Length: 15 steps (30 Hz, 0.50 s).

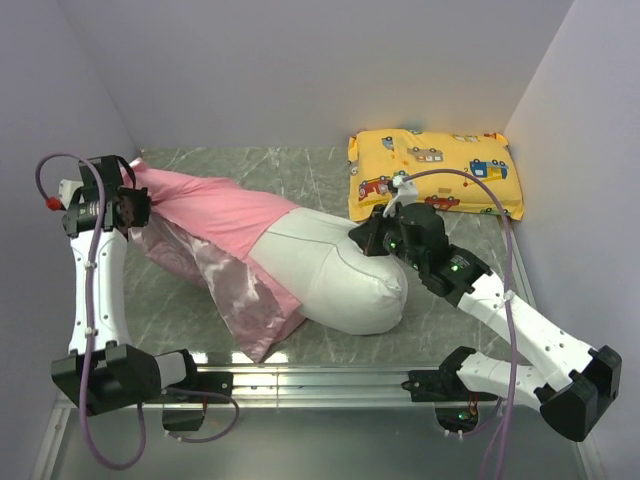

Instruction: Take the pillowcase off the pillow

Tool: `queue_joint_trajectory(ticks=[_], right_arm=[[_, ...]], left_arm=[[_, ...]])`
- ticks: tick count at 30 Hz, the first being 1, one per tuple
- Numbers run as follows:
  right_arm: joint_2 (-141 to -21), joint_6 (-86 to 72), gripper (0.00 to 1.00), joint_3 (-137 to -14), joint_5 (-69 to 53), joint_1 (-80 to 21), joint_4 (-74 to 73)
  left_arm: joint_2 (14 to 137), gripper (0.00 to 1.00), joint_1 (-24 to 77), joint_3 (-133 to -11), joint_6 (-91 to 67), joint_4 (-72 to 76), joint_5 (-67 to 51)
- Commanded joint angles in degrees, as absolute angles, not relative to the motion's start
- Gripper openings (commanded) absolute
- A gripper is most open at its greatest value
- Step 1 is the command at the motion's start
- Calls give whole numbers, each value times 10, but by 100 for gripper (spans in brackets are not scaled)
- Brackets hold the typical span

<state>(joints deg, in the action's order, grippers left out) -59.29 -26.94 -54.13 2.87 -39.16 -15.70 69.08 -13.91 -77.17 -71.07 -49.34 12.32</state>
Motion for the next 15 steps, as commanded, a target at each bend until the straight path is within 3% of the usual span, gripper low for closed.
queue_joint_trajectory(ticks=[1,8,9,11,12,15], right_arm=[[-537,-244,0,-562,115,-319,-221],[-574,-218,2,-598,72,-319,-229],[-577,-218,20,-605,65,-320,-227],[-584,-210,40,-621,66,-329,-220],[-584,-209,56,-628,71,-330,-220],[-594,-199,68,-671,67,-335,-229]], left_arm=[[732,0,-220,-781,-685,-416,236],[751,0,-181,-721,-675,-372,196],[749,0,-171,-713,-678,-369,206],[748,0,-146,-709,-682,-372,221],[749,0,-141,-708,-686,-374,234],[753,0,-117,-710,-693,-384,256]])
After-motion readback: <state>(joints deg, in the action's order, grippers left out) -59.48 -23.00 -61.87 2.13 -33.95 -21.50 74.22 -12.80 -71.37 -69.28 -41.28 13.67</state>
